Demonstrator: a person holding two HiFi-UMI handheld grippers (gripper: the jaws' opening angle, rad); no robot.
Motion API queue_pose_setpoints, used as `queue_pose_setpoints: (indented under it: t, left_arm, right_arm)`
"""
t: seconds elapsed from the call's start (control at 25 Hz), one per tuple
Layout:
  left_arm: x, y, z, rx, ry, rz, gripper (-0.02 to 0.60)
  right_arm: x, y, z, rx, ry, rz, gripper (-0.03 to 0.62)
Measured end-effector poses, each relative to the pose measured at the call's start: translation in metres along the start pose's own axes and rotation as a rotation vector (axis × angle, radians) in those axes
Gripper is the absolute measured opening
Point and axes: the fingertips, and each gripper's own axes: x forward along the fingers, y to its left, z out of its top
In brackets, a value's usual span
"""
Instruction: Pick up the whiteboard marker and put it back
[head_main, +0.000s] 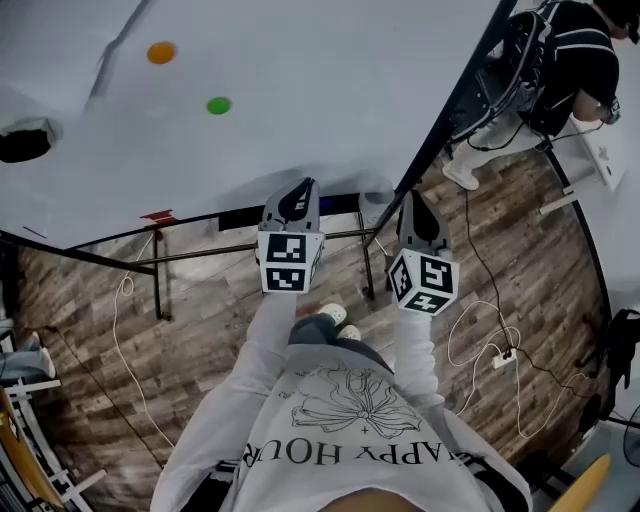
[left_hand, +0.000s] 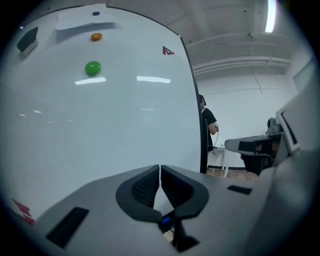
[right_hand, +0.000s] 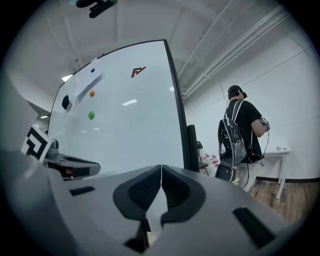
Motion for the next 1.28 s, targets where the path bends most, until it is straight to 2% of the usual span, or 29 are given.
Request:
queue_pose_setpoints:
  t: [0.16,0.4,1.28]
  left_arm:
    - [-0.019,0.007,0.022,-0.030,-0.066,0.031,0.012]
    - [-0.039,0.012,0.034,-0.047,-0.104,0.066,0.012]
    - [-0.056,0.008,0.044,-0.012,-0.129,0.084,0.012]
  right_arm:
    - [-0.001,0.008,0.009,-0.006,-0.021,0.013,0.003]
    - [-0.007,0.013,0.020,-0.009,-0.044,0.018,0.003]
    - [-0.021,0.012,0.028,-0.017,-0.063,0.005,0.003]
